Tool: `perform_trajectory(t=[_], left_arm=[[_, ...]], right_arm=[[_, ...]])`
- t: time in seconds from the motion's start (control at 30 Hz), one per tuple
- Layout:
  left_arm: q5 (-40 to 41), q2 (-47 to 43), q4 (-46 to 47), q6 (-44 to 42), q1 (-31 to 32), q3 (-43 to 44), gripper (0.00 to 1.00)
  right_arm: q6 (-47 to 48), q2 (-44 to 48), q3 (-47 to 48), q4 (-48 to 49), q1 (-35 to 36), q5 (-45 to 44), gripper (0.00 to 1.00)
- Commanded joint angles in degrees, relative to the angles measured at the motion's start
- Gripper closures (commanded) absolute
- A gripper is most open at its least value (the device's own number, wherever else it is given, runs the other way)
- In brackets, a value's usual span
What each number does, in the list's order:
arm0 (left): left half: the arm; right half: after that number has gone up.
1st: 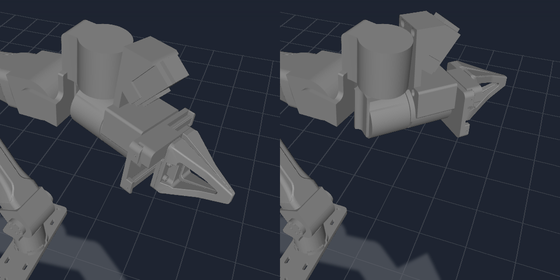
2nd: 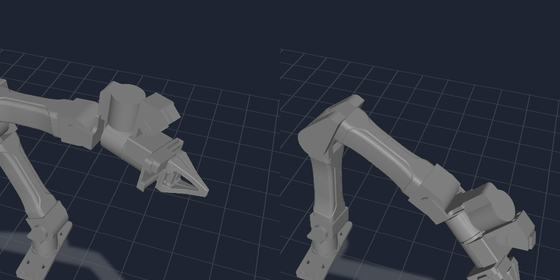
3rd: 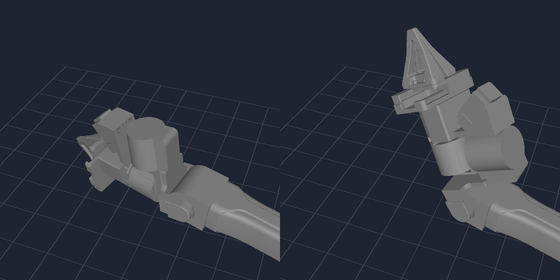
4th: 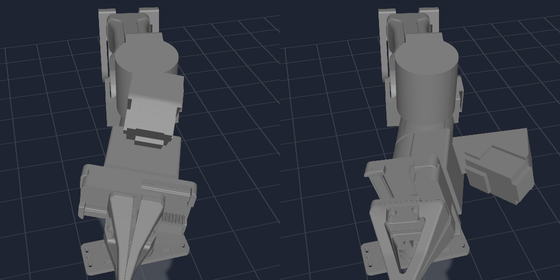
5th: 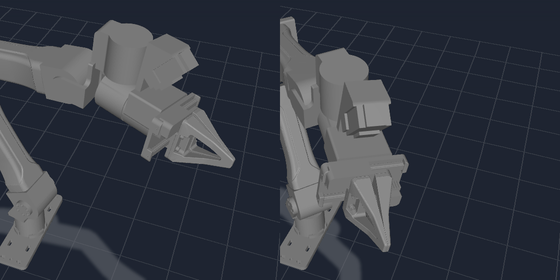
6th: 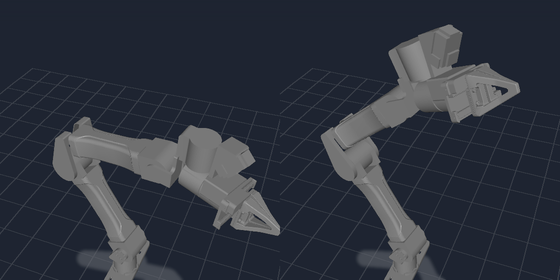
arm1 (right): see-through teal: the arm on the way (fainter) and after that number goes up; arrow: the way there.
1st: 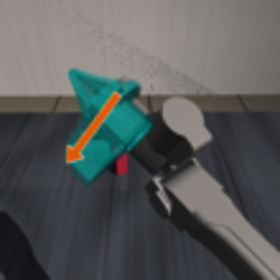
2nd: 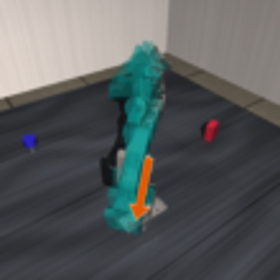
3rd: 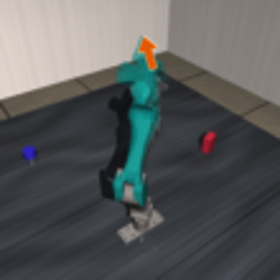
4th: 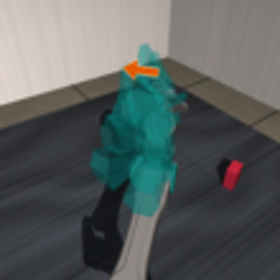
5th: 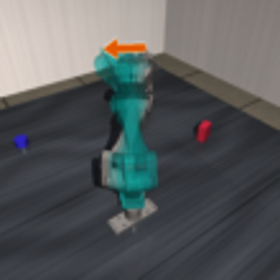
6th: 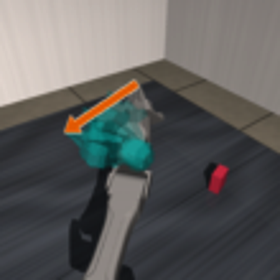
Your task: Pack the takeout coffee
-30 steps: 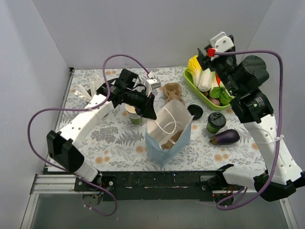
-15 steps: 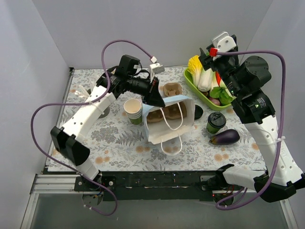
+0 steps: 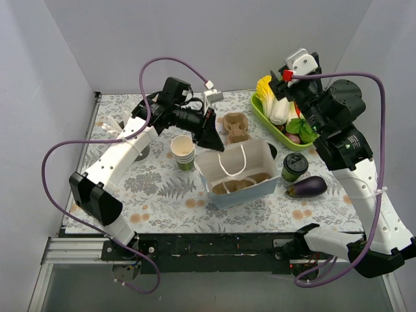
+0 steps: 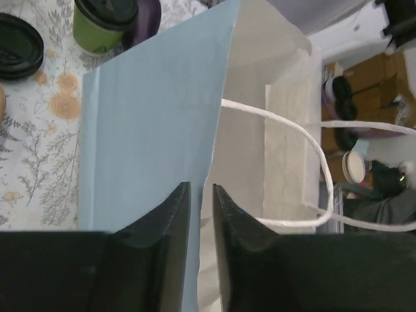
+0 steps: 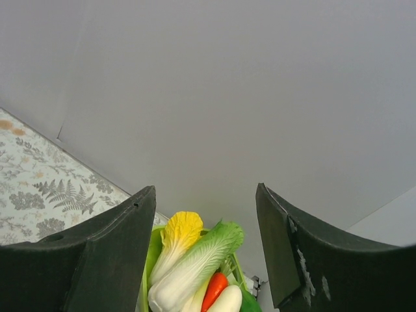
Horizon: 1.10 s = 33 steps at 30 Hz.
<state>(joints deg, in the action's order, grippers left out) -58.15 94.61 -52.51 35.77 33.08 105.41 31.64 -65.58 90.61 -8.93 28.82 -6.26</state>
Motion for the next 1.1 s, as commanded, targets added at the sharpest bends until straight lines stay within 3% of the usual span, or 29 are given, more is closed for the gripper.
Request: perform_trajectory(t=[0.0, 0.03, 0.07, 0.17, 0.2, 0.27, 0.43, 0.67, 0.93, 1.0, 1.07], left_arm=[[1.3, 3.5, -5.6, -3.8, -0.1, -6.7, 0.47], [1.8, 4.5, -6.8, -5.2, -0.2, -5.4, 0.31], [2.2, 4.2, -5.8, -4.7, -0.3, -4.3, 0.02], [3.4, 0.0, 1.8, 0.4, -0.6, -3.8, 0.02], [4.1, -2.6, 7.6, 1.5, -0.6, -4.3, 0.02], [7.4, -3.9, 10.6, 2.0, -0.6, -3.2, 0.02], [10.9, -2.6, 5.2, -2.0, -0.5, 1.1, 0.02], [10.2, -4.1, 6.6, -1.6, -0.6, -4.9, 0.02], [13.0, -5.2, 6.8, -3.5, -0.6, -7.5, 0.02], [15.4, -5.2, 5.8, -4.3, -0.6, -6.9, 0.02], [23.3, -5.5, 4.5, -5.4, -0.6, -5.7, 0.02]], right_arm=[[-0.8, 1.1, -1.4, 1.8, -0.4, 0.5, 0.28], [-0.7, 0.9, -1.1, 0.8, -0.4, 1.3, 0.27], [-0.7, 0.6, -0.2, -2.6, -0.4, 3.3, 0.21], [-1.3, -0.2, 2.1, -8.7, -0.4, 7.6, 0.08], [-1.3, -0.3, 2.5, -13.3, -0.4, 9.1, 0.07], [-1.4, -0.5, 2.5, -16.6, -0.4, 12.6, 0.06], [-0.1, -1.9, 1.3, -25.0, -1.0, 16.9, 0.05], [6.5, -4.2, -3.1, -32.4, -4.6, 27.1, 0.10], [12.9, -6.9, -6.8, -35.5, -6.0, 32.1, 0.20], [14.6, -8.5, -6.7, -37.5, -6.0, 34.2, 0.24], [15.7, -10.1, -6.4, -38.9, -6.0, 35.7, 0.31]])
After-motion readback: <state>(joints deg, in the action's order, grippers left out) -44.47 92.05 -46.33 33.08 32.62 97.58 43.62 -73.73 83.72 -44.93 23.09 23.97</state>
